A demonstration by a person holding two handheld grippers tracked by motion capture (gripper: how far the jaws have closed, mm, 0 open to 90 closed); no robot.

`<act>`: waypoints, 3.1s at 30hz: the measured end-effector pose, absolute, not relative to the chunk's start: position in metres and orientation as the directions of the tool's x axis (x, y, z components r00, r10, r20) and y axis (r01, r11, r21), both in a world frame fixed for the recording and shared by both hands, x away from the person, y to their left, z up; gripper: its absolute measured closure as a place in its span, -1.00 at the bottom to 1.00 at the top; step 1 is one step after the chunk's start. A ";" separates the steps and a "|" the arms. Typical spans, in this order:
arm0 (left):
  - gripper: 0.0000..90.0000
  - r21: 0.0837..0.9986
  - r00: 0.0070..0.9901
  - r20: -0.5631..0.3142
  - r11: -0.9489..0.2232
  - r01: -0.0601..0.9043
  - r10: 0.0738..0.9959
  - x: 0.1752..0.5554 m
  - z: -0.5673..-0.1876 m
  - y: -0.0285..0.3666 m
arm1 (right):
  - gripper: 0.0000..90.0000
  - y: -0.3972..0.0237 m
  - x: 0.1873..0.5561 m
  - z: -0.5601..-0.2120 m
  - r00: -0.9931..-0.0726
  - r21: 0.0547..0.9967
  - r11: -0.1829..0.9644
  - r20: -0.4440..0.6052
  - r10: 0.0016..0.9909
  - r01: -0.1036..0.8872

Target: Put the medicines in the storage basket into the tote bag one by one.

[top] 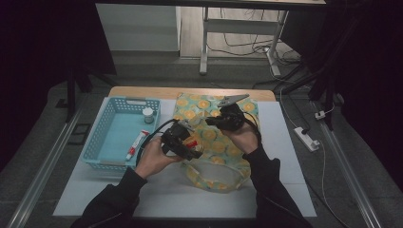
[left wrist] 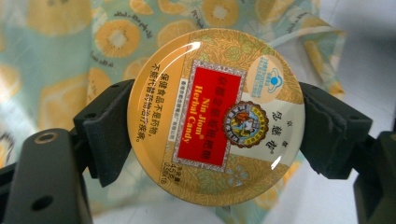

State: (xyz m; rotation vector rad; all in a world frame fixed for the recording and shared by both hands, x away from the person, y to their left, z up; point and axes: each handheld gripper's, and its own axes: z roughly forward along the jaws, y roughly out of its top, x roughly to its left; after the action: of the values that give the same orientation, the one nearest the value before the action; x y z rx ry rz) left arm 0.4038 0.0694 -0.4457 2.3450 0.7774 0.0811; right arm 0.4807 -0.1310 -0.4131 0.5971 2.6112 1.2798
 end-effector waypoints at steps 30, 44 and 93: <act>-0.55 0.627 0.770 -0.115 -0.555 0.546 0.627 0.455 -0.490 0.042 | 0.99 -0.131 0.485 -0.419 -0.901 0.777 0.565 0.006 0.435 0.278; -0.57 0.632 0.735 -0.086 -0.533 0.563 0.673 0.466 -0.506 0.040 | 0.99 -0.129 0.488 -0.427 -0.896 0.760 0.576 0.017 0.444 0.300; -1.00 0.696 0.776 -0.249 -0.450 0.559 0.579 0.419 -0.463 0.108 | 0.99 -0.131 0.489 -0.428 -0.895 0.758 0.578 0.016 0.446 0.302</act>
State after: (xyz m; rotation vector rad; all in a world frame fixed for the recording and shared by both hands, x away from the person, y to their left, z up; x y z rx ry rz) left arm 0.4194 0.1075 -0.4633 2.1498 0.8443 0.0313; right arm 0.4893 -0.1312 -0.4276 0.6298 2.6307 1.2134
